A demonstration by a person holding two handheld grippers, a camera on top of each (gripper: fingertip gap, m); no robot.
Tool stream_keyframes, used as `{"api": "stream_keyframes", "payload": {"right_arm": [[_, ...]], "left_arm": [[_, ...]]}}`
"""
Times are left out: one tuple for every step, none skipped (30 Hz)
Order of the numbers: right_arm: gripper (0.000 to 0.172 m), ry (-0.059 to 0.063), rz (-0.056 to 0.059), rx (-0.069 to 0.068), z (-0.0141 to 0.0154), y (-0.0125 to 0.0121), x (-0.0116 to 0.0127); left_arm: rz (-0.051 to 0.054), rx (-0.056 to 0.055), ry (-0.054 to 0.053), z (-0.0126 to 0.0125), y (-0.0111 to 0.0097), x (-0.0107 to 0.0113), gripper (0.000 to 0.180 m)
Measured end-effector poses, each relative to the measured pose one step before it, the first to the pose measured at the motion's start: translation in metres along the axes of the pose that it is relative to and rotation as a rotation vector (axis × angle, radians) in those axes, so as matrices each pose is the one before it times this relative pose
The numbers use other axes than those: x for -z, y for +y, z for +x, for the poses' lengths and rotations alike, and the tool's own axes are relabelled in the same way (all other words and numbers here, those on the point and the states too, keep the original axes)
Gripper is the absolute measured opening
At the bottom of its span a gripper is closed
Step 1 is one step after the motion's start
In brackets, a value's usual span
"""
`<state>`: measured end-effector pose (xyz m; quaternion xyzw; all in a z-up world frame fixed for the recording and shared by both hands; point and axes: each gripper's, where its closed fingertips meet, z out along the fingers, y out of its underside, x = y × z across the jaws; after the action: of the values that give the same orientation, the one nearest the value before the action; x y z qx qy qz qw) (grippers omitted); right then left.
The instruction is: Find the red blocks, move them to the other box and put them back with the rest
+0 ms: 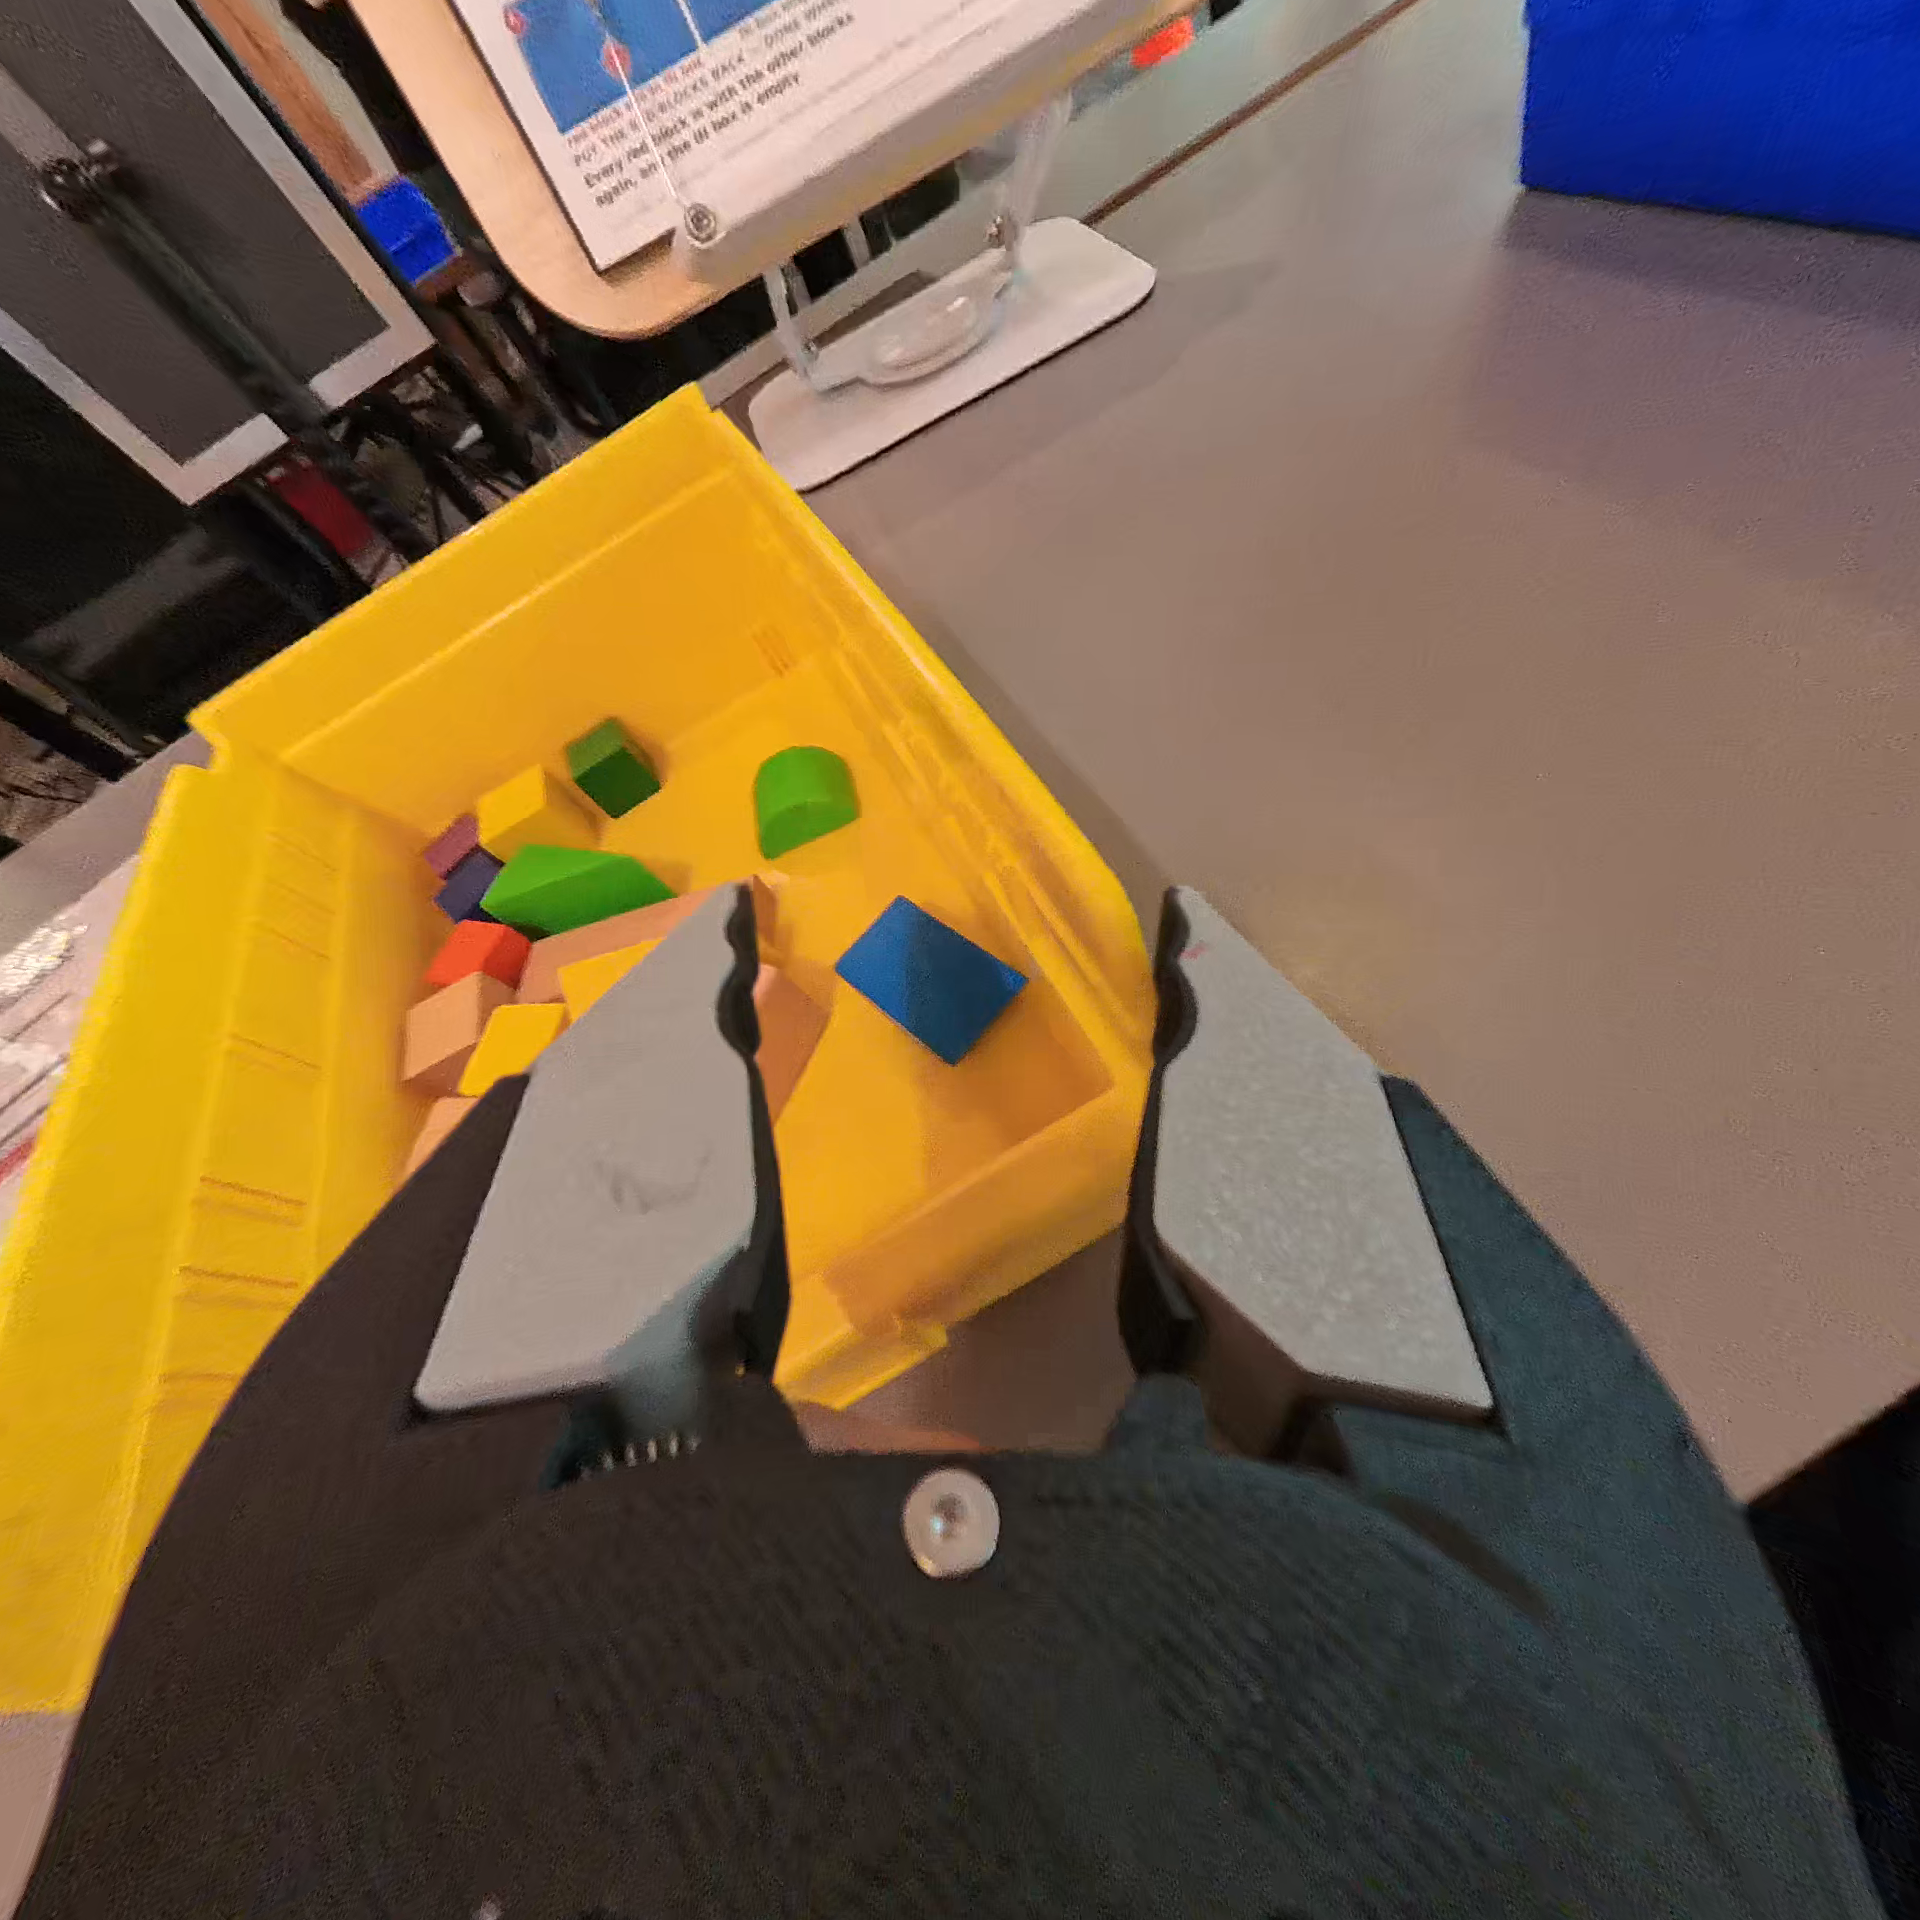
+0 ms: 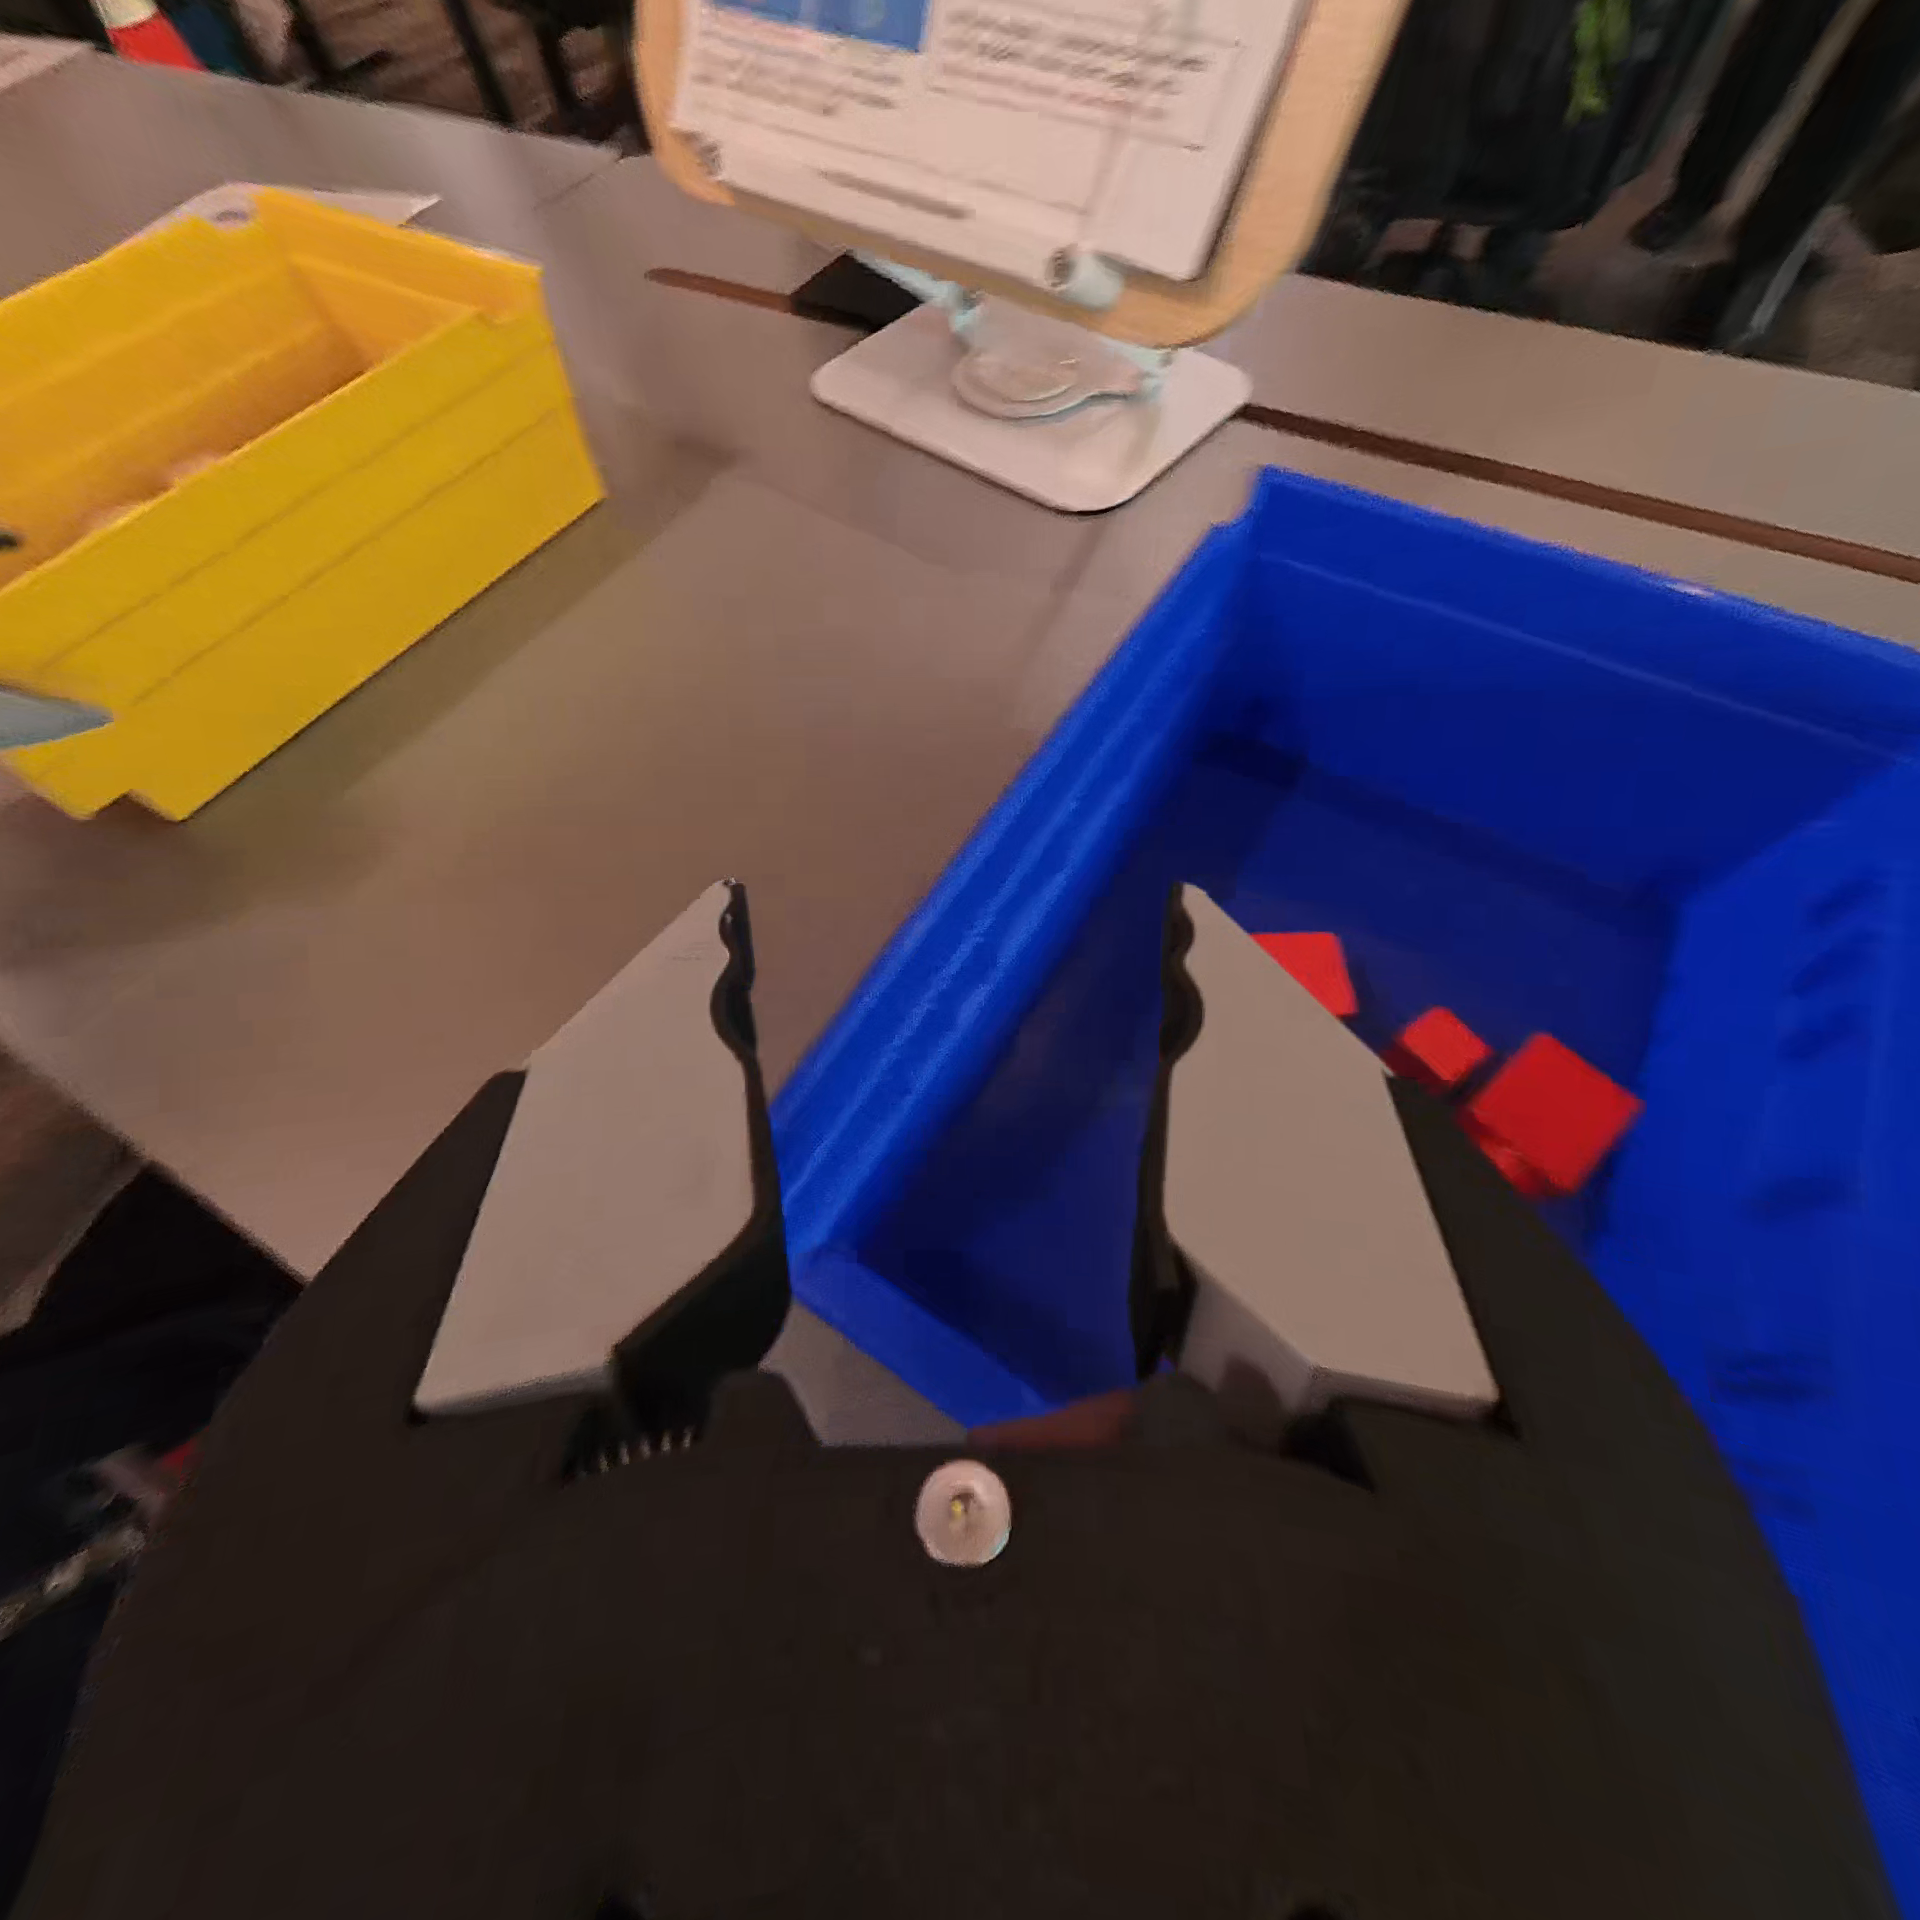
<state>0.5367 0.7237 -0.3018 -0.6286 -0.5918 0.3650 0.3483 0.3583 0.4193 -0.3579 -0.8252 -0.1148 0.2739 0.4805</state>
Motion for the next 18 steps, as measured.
{"api": "stream_keyframes", "payload": {"right_arm": [[0.082,-0.0197,-0.0408,0.023,-0.01125,0.0051,-0.0063],[0.086,0.0133,-0.0447,0.0259,-0.0052,0.00605,-0.00754],[0.088,0.0349,-0.045,0.0215,-0.00047,0.00648,-0.00793],[0.087,0.0242,-0.0466,0.0129,-0.00099,0.00701,-0.00798],[0.086,0.0009,-0.0436,0.0057,-0.00361,0.00667,-0.00796],[0.086,-0.0004,-0.0383,0.0063,-0.00305,0.00592,-0.00775],[0.083,0.0254,-0.0366,0.0131,0.00173,0.00567,-0.0076],[0.077,0.0487,-0.0368,0.0156,0.00617,0.00559,-0.00737],[0.065,0.0284,-0.0328,0.0083,0.00372,0.00502,-0.00699],[0.063,-0.0078,-0.0233,-0.0015,-0.00141,0.00352,-0.00558],[0.055,-0.0005,-0.0131,-0.0012,-0.00042,0.00199,-0.00316],[0.052,0.0214,-0.0086,0.0086,0.00219,0.00116,-0.0005],[0.047,0.0312,-0.0109,0.0155,0.00345,0.00163,0.00054],[0.042,0.0331,-0.0097,0.0119,0.004,0.00168,0.00029],[0.037,0.0266,-0.0051,0.002,0.00394,0.00118,0.00009],[0.032,0.015,-0.0019,-0.0091,0.00351,0.00075,0.00018],[0.027,0.002,0.0023,-0.0168,0.00329,0.00045,0.00037],[0.023,-0.004,0.0054,-0.0167,0.00386,0.00067,0.00074]], "left_arm": [[0.0101,0.0311,0.0168,0.00164,-0.00043,-0.00291,0.073],[-0.0061,0.0355,0.0156,0.00076,0.00082,-0.00359,0.073],[-0.0114,0.0214,0.0104,0.00037,0.00082,-0.00259,0.074],[-0.0114,0.0091,0.0032,0.00027,0.00065,-0.00071,0.074],[-0.0021,0.0067,-0.0072,-0.00046,-0.00056,0.00102,0.073],[0.0088,0.0015,-0.0009,0.00107,-0.0015,0.00161,0.072],[0.0055,-0.0018,0.0093,0.00319,-0.00023,0.00071,0.066],[-0.0105,-0.0053,0.0087,0.00327,0.00261,-0.00152,0.06],[-0.0175,-0.0077,-0.0001,0.00202,0.00416,-0.00349,0.054],[-0.0019,0.0006,0.0073,0.00348,0.00225,-0.00377,0.051],[0.0216,-0.0096,-0.0353,-0.00182,-0.0023,-0.00215,0.05],[0.0094,-0.0356,-0.0207,0.0012,-0.00133,-0.0016,0.042],[0.0032,-0.0239,-0.0206,0.00173,-0.00121,-0.00153,0.038],[0.0103,-0.0201,-0.0188,0.00229,-0.00233,-0.00107,0.031],[-0.0055,-0.017,-0.0254,0.00028,-0.00036,-0.00131,0.029],[-0.0115,-0.0051,-0.0112,-0.00109,0.00034,-0.00094,0.028],[-0.0141,0.0144,0.0014,-0.00307,0.0012,-0.00031,0.025],[-0.0136,0.0245,-0.0073,-0.00757,0.00218,0.00084,0.02]]}}
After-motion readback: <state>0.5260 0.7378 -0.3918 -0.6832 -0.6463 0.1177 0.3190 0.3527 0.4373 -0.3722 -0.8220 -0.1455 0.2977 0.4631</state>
